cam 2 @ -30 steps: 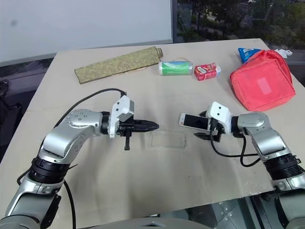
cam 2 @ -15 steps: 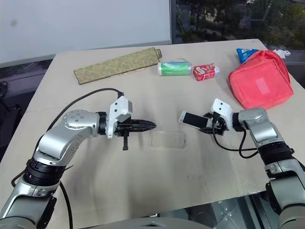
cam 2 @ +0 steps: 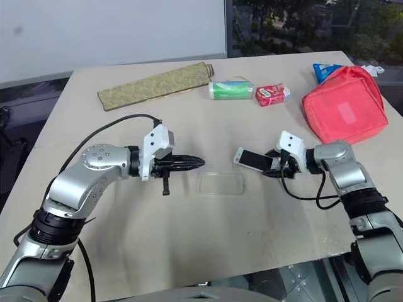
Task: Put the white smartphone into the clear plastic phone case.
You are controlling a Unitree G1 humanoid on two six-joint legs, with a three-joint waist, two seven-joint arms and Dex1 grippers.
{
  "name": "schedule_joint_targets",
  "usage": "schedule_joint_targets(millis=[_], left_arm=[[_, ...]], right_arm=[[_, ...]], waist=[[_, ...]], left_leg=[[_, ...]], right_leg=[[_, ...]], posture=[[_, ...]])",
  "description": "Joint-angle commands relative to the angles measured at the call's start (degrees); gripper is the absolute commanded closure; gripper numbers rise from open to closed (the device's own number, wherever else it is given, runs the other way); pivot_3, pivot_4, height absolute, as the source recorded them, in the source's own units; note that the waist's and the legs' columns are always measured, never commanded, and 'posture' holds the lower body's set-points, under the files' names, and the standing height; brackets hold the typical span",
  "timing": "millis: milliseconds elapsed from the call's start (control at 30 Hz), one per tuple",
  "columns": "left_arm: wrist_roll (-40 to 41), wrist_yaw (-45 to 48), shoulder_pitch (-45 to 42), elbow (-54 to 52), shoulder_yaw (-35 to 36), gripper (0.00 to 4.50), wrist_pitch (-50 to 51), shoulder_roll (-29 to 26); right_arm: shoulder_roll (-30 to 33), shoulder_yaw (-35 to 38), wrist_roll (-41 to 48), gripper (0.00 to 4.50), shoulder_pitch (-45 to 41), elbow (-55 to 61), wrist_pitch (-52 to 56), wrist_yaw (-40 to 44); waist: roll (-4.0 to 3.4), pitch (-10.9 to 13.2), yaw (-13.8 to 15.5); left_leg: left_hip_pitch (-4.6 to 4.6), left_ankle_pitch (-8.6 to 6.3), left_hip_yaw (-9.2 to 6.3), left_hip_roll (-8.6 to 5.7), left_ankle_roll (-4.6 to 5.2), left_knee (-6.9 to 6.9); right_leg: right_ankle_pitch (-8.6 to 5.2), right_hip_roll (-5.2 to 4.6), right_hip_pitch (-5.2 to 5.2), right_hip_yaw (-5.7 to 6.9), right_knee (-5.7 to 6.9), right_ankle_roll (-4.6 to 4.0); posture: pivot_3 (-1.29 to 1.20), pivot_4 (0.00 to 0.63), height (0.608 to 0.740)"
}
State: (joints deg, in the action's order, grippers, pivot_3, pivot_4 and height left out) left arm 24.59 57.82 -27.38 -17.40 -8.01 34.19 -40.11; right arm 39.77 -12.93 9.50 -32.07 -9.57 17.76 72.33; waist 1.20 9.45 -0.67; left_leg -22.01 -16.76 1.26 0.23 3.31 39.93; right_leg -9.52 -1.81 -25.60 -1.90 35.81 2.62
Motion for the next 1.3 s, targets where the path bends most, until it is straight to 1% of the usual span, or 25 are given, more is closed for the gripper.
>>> schedule_joint_targets(millis=[33, 167, 267, 333, 433, 633, 700, 1067, 1300], left_arm=[[1.6, -0.2, -1.9, -1.4, 2.2, 4.5, -1.0, 0.9], [2.8, 0.2, -3.3, -1.7, 1.9, 4.5, 0.2, 2.1], [2.7, 2.2, -2.8, -1.7, -0.1, 4.5, 0.2, 1.7], [1.9, 3.1, -2.3, -1.7, -1.3, 4.5, -0.1, 1.3], [-0.8, 4.0, -1.7, -1.0, -4.1, 4.5, -1.3, 0.4], [-4.7, 4.9, -0.3, 1.0, -9.3, 4.5, -3.9, 1.7], [-5.4, 4.5, -0.2, 1.9, -10.0, 4.5, -4.3, 2.6], [-12.4, 4.2, 0.4, 6.2, -15.2, 4.5, -7.3, 4.0], [-15.8, 3.6, 0.8, 10.3, -16.8, 4.5, -9.0, 6.3]], right_arm=[[1.7, 2.3, 2.9, 1.74, 0.0, 8.2, 3.5, 0.6], [3.0, 1.4, 3.8, 1.74, 0.8, 15.3, 6.8, 0.5], [4.8, -1.3, 1.1, 1.74, 1.9, 19.8, 7.8, 0.2], [5.4, -2.3, -0.2, 1.74, 2.1, 21.0, 8.2, -0.7], [6.1, -3.5, -1.6, 1.74, 2.8, 22.4, 8.2, -1.1], [6.0, -5.9, -3.8, 1.74, 3.7, 24.5, 8.3, -2.4], [5.6, -6.5, -4.2, 1.74, 3.9, 25.1, 8.6, -2.8], [5.8, -8.4, -6.4, 1.74, 3.7, 24.9, 9.1, -4.1], [4.4, -9.3, -7.6, 1.74, 2.4, 24.4, 10.7, -4.6]], waist=[[0.0, 0.0, 0.0], [-0.01, 0.0, 0.0], [0.0, 0.0, 0.0], [0.0, 0.0, 0.0], [0.0, 0.0, 0.0], [0.0, 0.0, 0.0], [0.0, 0.0, 0.0], [0.01, 0.0, 0.0], [0.02, 0.0, 0.0]], left_leg=[[0.01, 0.0, 0.0, 0.0, 0.0, 0.0], [-0.03, -0.01, -0.03, -0.02, 0.0, -0.03], [-0.03, -0.01, -0.03, -0.03, 0.0, -0.03], [-0.02, -0.01, -0.02, -0.03, 0.0, -0.03], [-0.01, 0.0, 0.0, -0.04, 0.0, -0.03], [-0.01, 0.0, 0.0, -0.04, 0.0, -0.03], [-0.01, 0.0, -0.02, -0.04, 0.0, -0.03], [-0.01, 0.0, -0.01, -0.04, 0.0, -0.02], [0.02, 0.0, -0.01, -0.04, 0.0, -0.02]], right_leg=[[0.0, 0.0, 0.01, 0.0, -0.01, 0.0], [-0.02, -0.02, 0.01, 0.05, -0.1, 0.0], [-0.04, -0.04, 0.01, 0.06, -0.1, -0.02], [-0.15, -0.04, 0.01, 0.06, -0.1, -0.16], [-0.24, -0.03, 0.02, 0.06, -0.1, -0.02], [-0.24, -0.03, 0.02, 0.06, -0.09, -0.03], [-0.23, -0.02, 0.02, 0.06, -0.09, -0.04], [-0.23, -0.03, 0.02, 0.06, -0.09, -0.04], [-0.22, -0.03, 0.05, 0.06, -0.08, -0.05]], posture=[[0.0, 0.15, 0.74], [0.0, 0.15, 0.74], [0.0, 0.15, 0.74], [0.0, 0.15, 0.74], [0.0, 0.15, 0.74], [0.0, 0.15, 0.74], [0.0, 0.15, 0.74], [0.0, 0.15, 0.74], [0.0, 0.15, 0.74]])
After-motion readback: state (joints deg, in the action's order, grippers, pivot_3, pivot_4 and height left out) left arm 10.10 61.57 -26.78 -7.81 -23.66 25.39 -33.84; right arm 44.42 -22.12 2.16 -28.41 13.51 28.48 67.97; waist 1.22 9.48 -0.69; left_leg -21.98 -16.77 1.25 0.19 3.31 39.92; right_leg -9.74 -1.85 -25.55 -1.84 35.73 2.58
